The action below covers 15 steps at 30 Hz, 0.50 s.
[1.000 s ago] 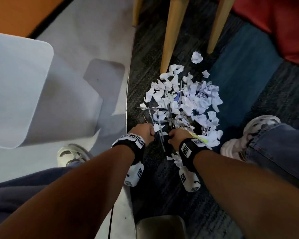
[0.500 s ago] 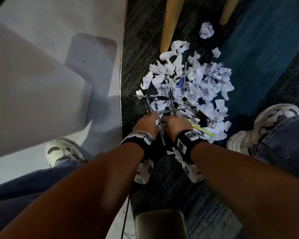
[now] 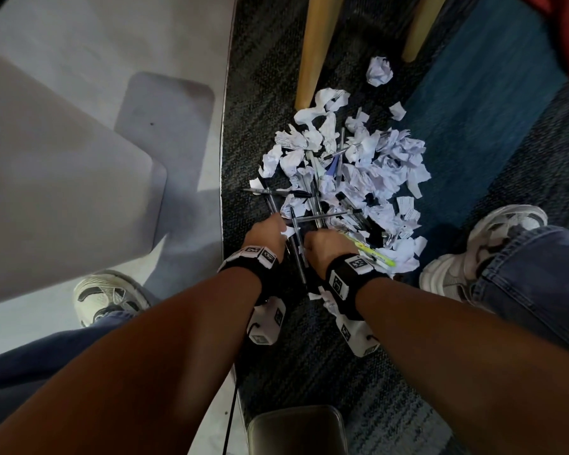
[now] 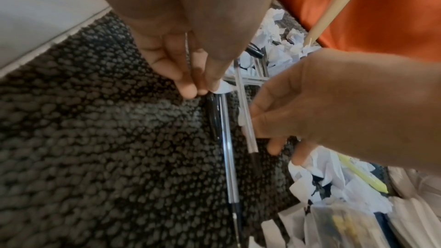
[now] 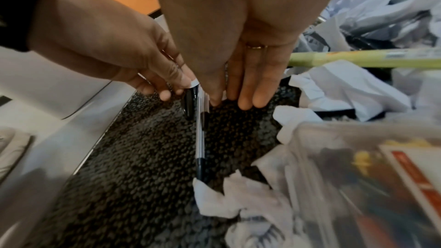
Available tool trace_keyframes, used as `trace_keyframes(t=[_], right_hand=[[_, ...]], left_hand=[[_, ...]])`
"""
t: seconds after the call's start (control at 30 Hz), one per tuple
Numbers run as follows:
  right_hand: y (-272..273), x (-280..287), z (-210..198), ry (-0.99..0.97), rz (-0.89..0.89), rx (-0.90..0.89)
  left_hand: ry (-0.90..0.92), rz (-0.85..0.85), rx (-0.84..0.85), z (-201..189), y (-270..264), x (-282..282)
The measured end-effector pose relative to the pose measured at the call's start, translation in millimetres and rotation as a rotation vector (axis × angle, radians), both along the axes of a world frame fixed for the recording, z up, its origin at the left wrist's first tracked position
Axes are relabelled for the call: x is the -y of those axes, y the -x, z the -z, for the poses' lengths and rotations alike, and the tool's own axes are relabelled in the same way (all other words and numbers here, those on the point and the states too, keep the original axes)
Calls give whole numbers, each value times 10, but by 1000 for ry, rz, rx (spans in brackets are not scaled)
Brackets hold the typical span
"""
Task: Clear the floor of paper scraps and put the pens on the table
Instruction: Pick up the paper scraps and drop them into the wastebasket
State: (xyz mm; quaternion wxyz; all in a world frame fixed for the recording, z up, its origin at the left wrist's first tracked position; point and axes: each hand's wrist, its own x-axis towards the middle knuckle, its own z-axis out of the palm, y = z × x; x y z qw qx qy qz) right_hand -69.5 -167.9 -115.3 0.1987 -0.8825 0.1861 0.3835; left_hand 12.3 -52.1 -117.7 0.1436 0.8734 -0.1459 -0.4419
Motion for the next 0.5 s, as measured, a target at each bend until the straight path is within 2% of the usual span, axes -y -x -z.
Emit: trace_keyframes(t=[0.23,0.4,0.5], right_hand=[[74,54,-239,88,83,-48],[-18,123,-607,127,95,-91],[-130,134,-925,152,117,-13]], left_hand=[[-5,125,70,-275,-90,-101],[-59,307,236,-745,-230,-175],[-72,319,286,-1124,-363,-211]])
